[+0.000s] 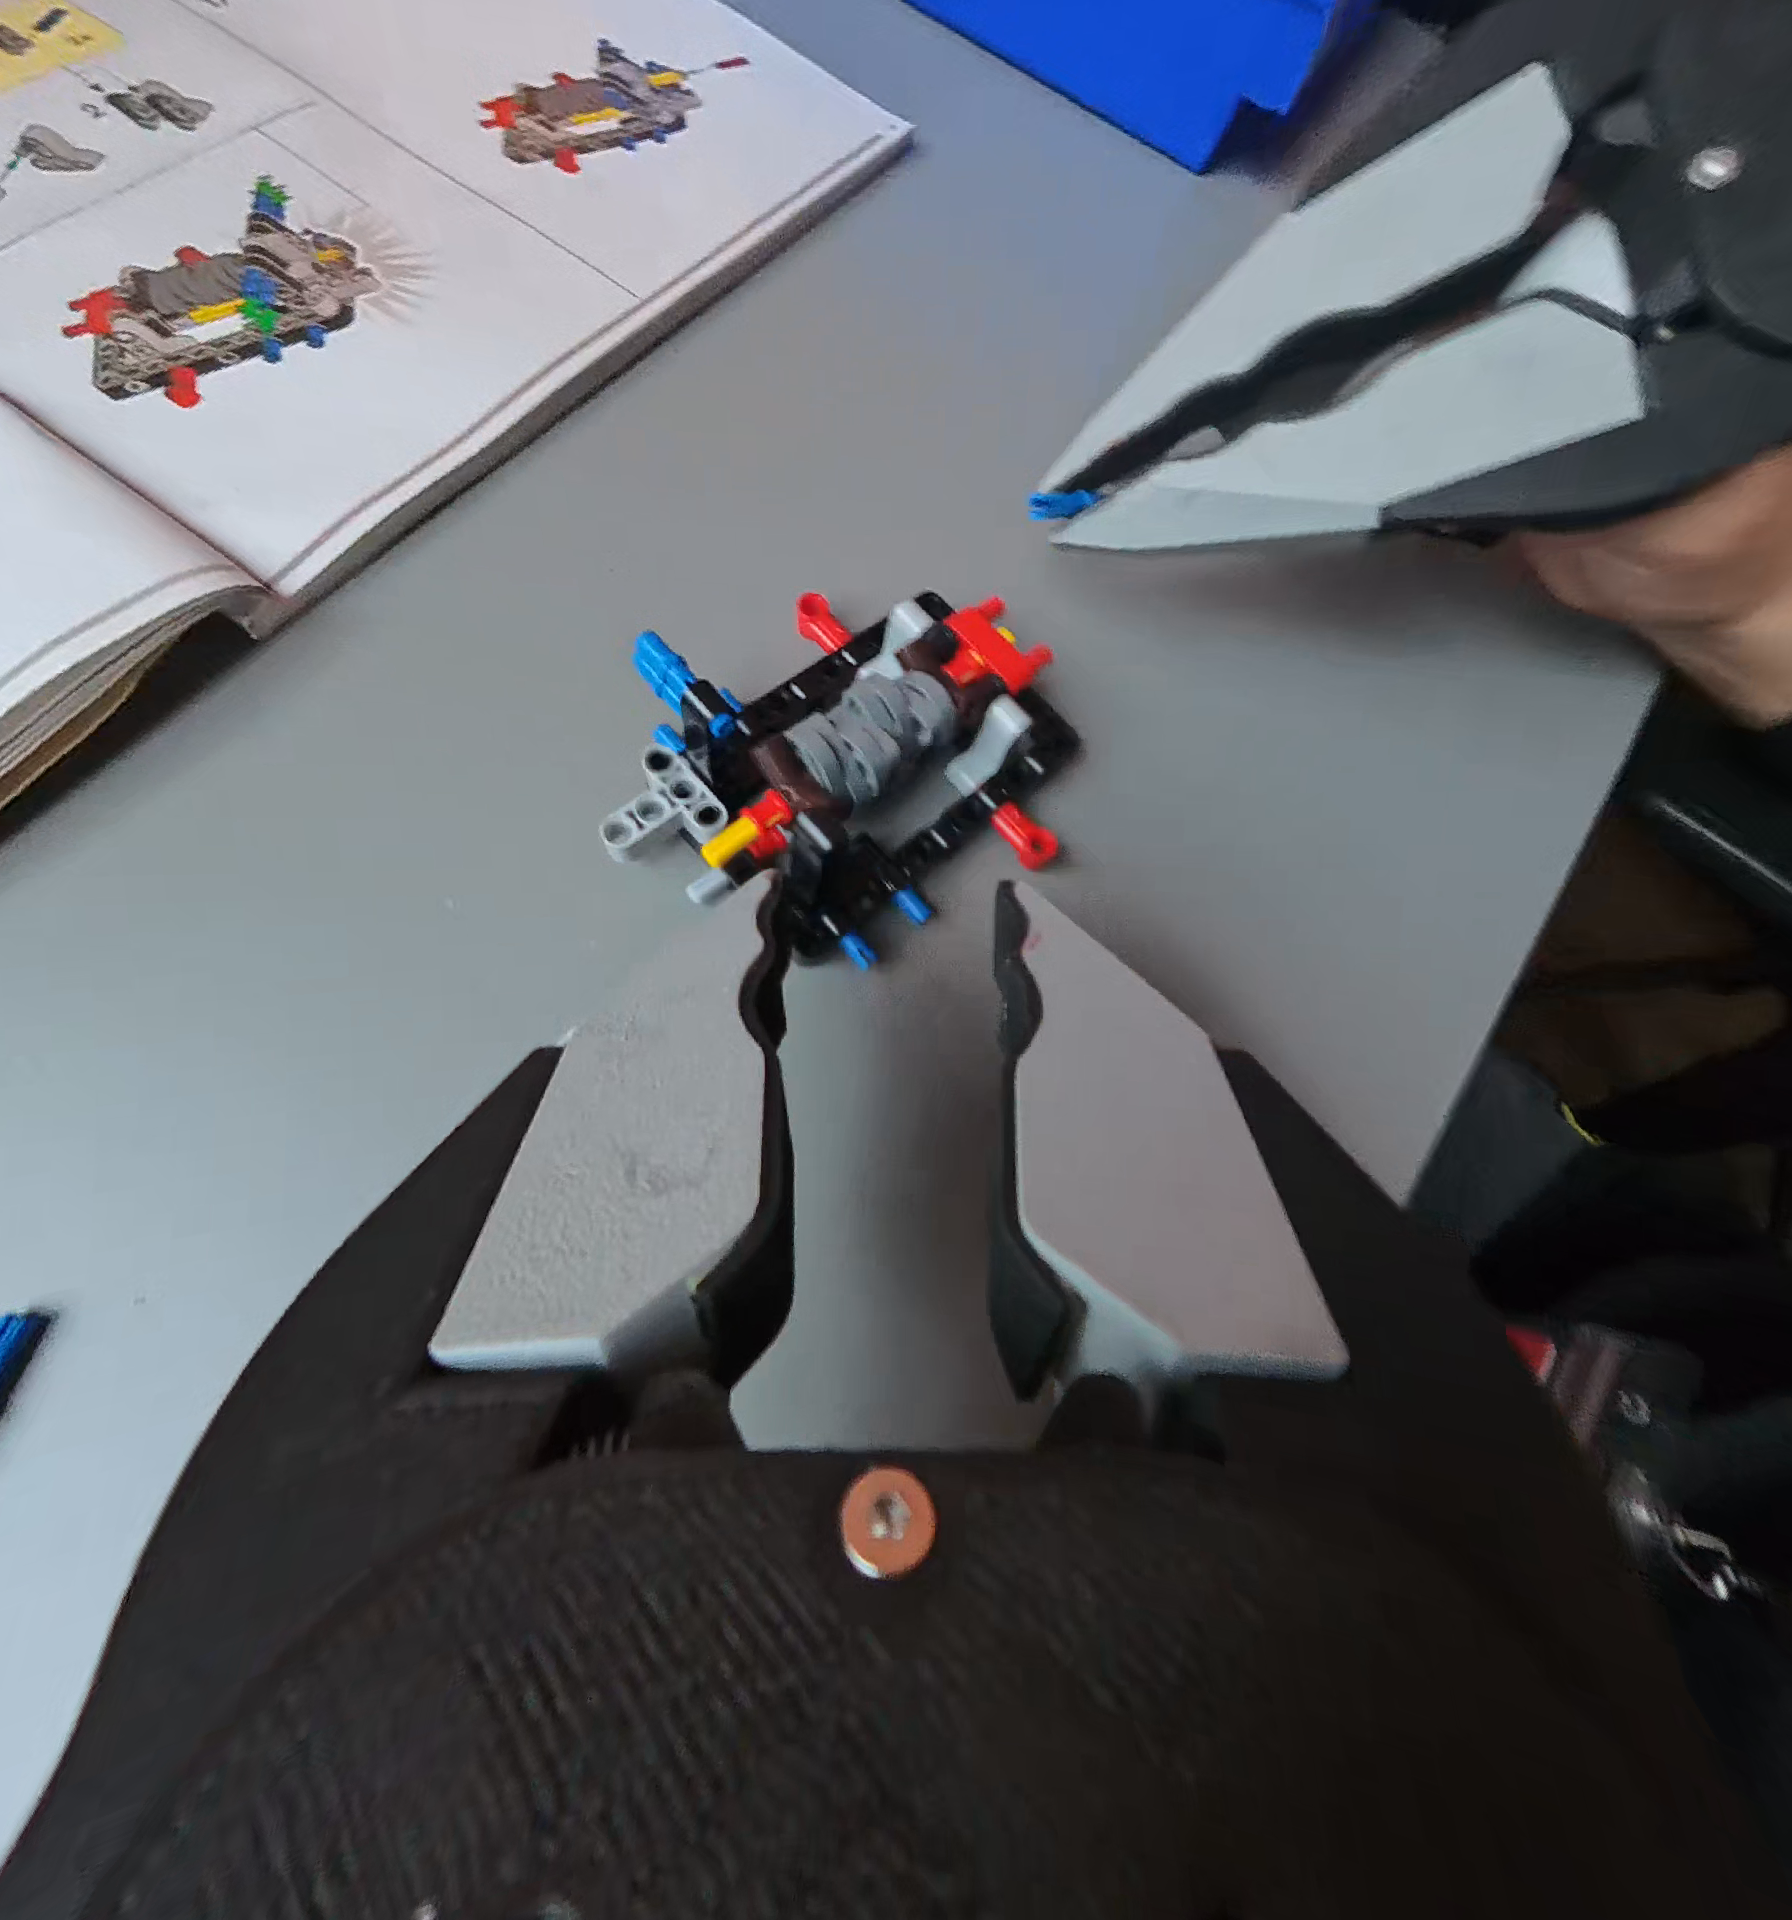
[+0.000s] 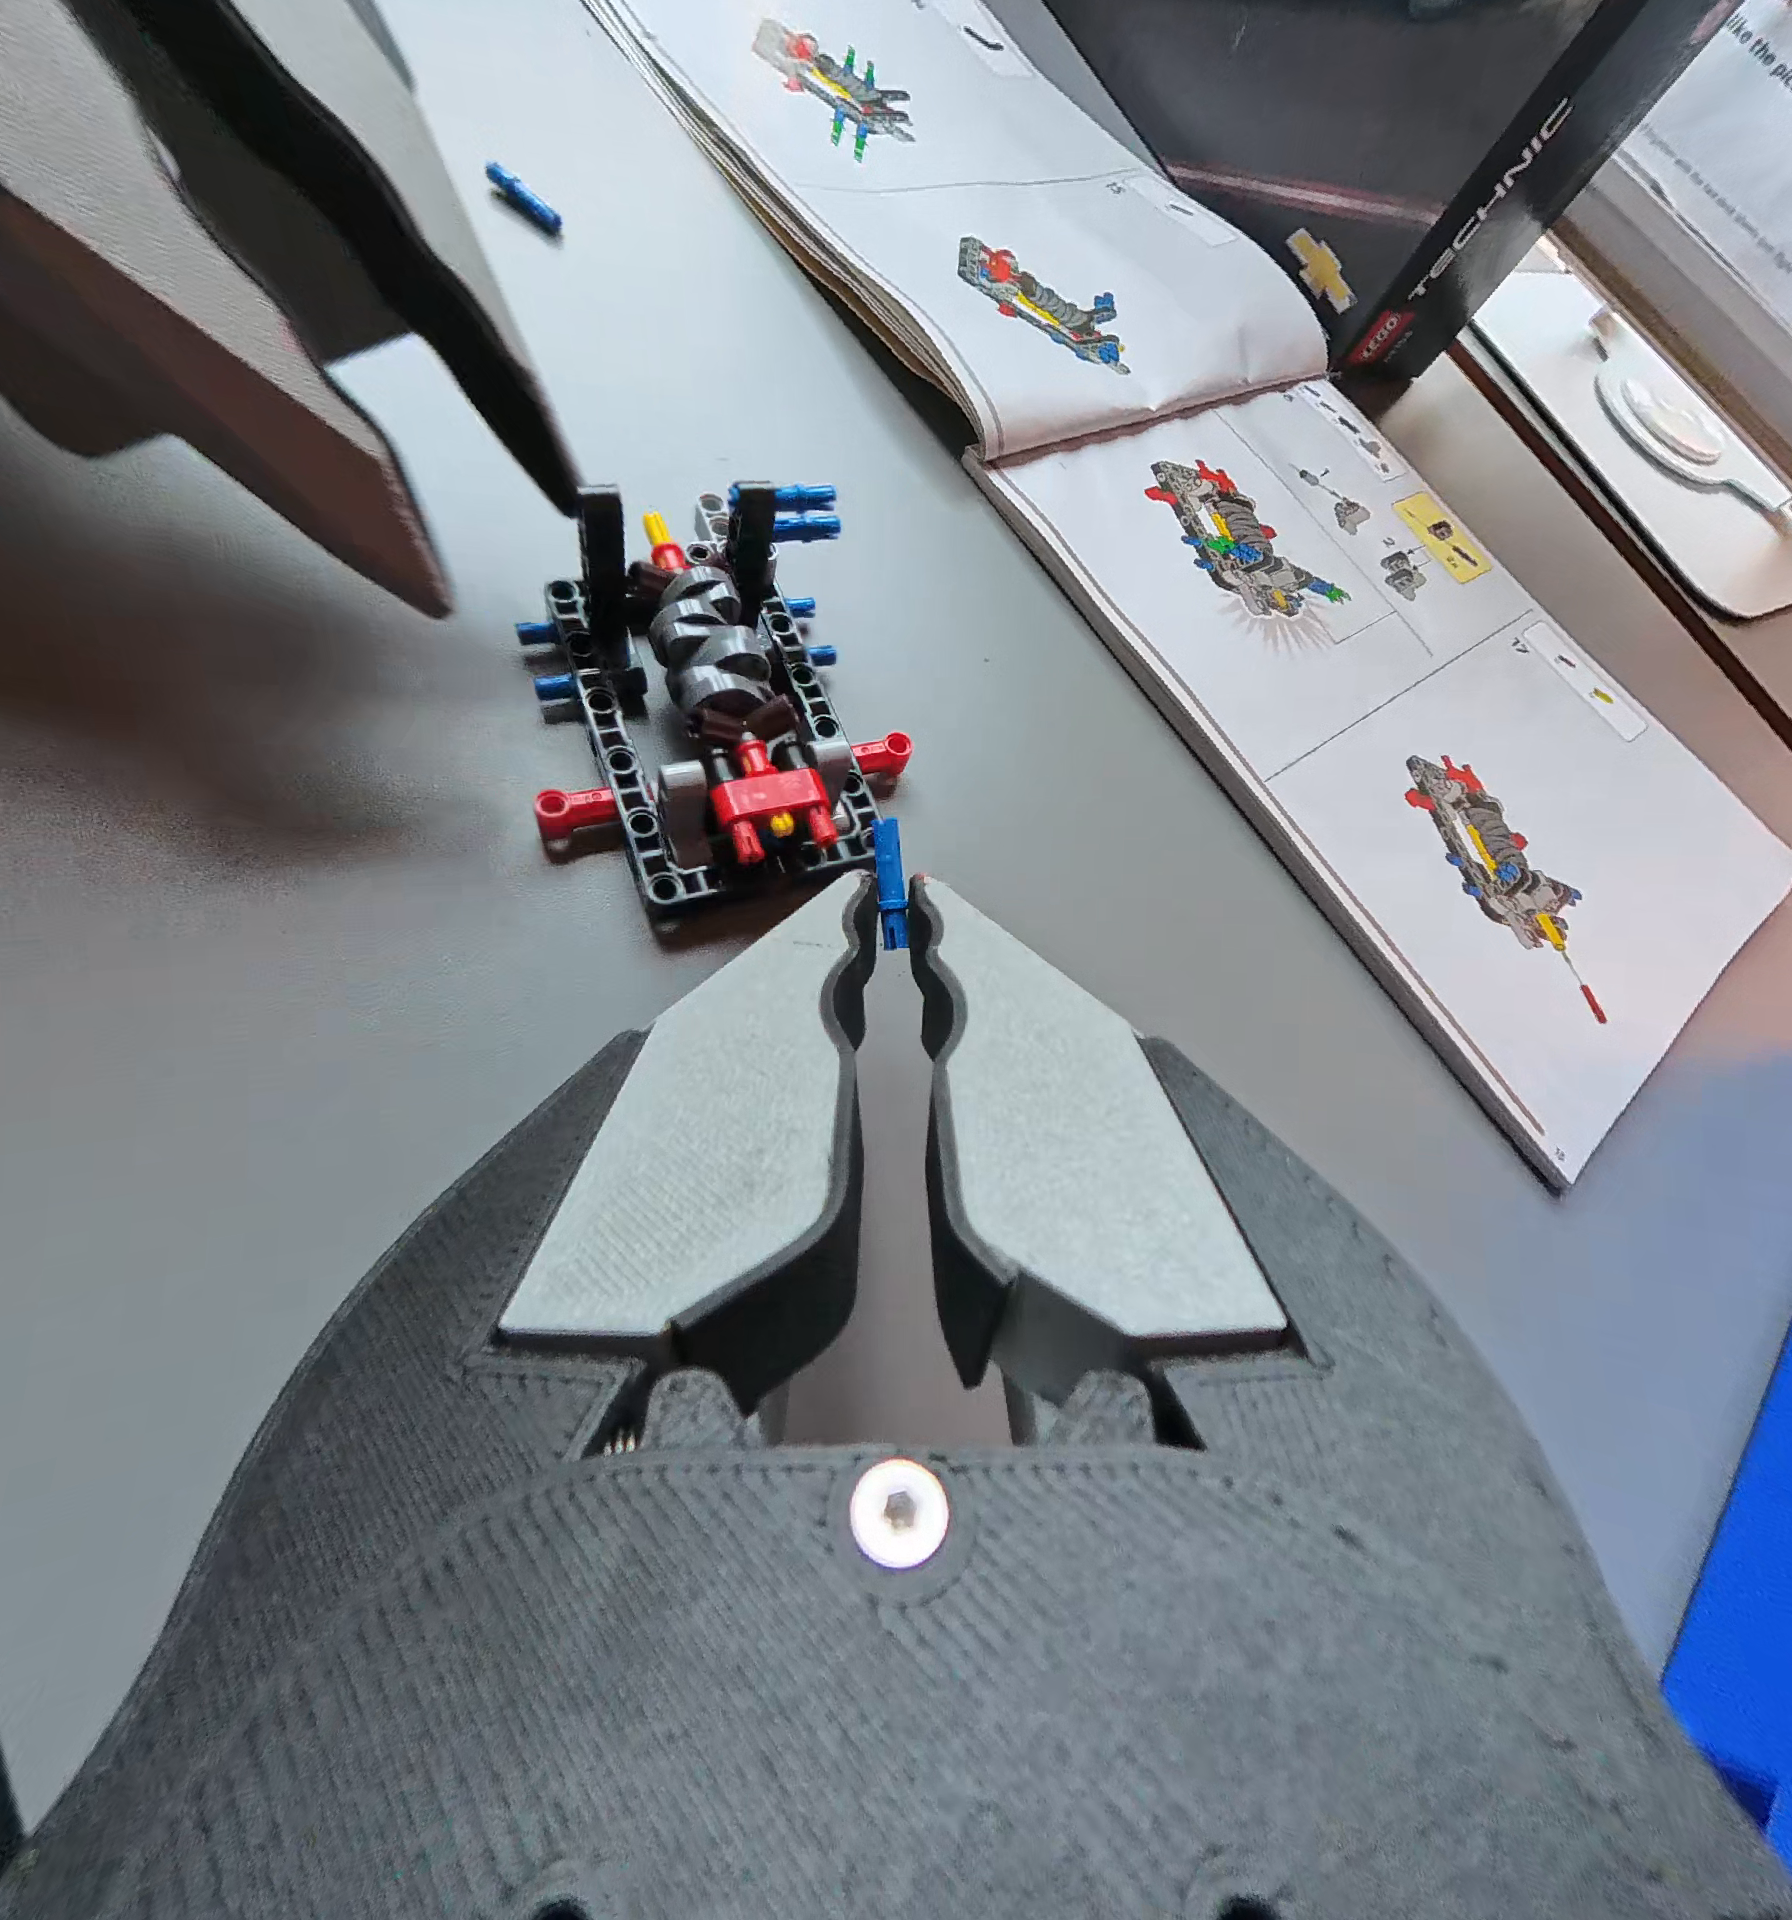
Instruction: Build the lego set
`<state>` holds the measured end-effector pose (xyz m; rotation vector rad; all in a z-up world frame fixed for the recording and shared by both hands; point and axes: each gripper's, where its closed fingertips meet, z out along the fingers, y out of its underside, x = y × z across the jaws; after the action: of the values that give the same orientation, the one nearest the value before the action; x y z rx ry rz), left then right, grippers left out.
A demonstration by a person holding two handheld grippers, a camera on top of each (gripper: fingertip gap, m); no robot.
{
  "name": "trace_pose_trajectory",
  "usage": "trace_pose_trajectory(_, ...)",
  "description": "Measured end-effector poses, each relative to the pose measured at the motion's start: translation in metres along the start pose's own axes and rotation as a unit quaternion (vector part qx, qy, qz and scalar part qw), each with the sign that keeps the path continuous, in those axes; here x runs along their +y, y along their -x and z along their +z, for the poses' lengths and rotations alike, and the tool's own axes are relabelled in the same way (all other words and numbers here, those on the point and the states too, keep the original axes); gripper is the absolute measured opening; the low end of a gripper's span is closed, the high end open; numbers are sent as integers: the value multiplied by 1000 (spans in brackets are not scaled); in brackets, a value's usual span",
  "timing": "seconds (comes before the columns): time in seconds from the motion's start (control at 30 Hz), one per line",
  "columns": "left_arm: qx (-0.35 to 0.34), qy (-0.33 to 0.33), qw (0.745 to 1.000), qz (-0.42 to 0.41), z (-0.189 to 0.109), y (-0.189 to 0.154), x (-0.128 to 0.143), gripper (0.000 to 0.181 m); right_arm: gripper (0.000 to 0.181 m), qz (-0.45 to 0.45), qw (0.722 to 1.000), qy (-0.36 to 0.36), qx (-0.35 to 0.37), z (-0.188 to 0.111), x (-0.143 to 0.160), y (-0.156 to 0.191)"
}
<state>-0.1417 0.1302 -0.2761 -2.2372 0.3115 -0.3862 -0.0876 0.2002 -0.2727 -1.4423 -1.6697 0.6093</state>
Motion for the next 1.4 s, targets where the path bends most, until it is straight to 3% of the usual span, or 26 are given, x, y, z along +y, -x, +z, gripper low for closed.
trace_pose_trajectory(0.1,64,-8,998,17,-24,-26,7,36,2,1,1000,-2,-2,-5,-1,4)
trace_pose_trajectory(0.3,12,-5,991,130,-51,-9,9,30,1,5,997,-43,-56,-18,-30,32)
trace_pose_trajectory(0.4,21,-3,982,189,-48,-4,6,21,2,-5,996,-59,-70,-14,-44,42)
trace_pose_trajectory(0.6,106,-26,982,158,-39,-9,3,18,2,-97,992,-83,-13,-3,-54,43)
trace_pose_trajectory(0.7,75,-69,980,173,-43,1,-12,4,1,-121,989,-87,-1,4,-57,50)
trace_pose_trajectory(0.83,81,-92,971,208,-44,-2,-20,6,1,-145,986,-75,16,15,-55,57)
trace_pose_trajectory(1.07,105,-85,954,268,-38,-25,-13,11,2,-122,990,-53,-40,22,-57,81)
trace_pose_trajectory(1.23,85,-58,960,260,-31,-21,-6,15,2,-120,990,-56,-53,15,-58,86)
trace_pose_trajectory(1.4,124,-37,960,249,-30,-36,0,8,2,-137,988,-55,-54,9,-59,95)
